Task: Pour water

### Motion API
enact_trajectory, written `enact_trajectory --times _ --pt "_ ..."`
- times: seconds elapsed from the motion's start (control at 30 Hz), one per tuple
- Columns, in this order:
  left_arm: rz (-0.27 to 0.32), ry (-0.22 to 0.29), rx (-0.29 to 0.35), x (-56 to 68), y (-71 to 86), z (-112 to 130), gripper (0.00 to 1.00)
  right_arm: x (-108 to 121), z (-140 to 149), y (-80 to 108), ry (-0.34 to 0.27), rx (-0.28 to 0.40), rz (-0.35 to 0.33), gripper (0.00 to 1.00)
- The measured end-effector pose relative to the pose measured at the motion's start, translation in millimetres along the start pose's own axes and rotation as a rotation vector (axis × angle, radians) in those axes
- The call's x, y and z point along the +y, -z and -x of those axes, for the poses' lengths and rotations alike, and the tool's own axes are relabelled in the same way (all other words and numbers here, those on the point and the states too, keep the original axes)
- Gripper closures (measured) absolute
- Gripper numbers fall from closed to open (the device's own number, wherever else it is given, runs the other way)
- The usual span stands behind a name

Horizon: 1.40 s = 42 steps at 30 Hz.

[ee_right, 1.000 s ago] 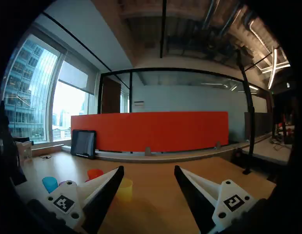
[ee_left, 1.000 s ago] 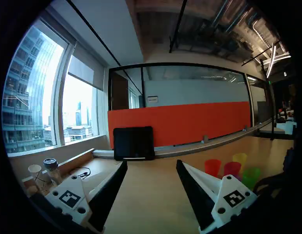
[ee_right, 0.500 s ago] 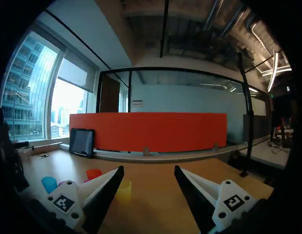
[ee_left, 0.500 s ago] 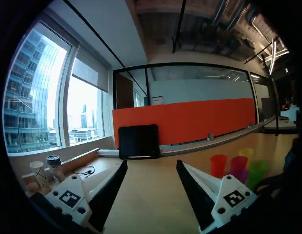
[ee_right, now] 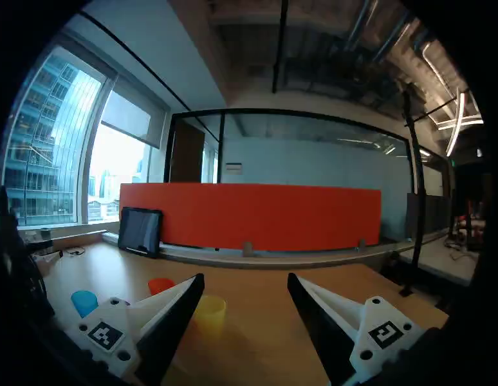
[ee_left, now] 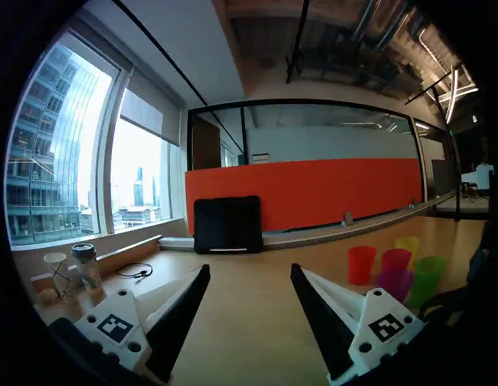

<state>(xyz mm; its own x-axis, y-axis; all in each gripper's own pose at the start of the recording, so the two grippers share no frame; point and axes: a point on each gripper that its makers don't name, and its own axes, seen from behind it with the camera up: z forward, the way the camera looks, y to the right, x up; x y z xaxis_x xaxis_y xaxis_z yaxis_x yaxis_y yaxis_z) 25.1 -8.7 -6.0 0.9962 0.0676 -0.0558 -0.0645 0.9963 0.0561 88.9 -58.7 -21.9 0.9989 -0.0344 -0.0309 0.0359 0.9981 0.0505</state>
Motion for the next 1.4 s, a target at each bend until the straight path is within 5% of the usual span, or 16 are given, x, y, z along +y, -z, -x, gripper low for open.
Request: enact_trajectory --times 0.8,1.4 --pt "0.011 0.066 -0.032 0.8 -2.4 18.7 0.07 3.3 -1.8 -1.7 -0.011 -0.001 0.008 0.00" --pt "0.027 0.066 -0.058 4.4 -4.8 24.4 0.07 6.6 -3.7 2.6 -0.018 0.009 0.008 0.00"
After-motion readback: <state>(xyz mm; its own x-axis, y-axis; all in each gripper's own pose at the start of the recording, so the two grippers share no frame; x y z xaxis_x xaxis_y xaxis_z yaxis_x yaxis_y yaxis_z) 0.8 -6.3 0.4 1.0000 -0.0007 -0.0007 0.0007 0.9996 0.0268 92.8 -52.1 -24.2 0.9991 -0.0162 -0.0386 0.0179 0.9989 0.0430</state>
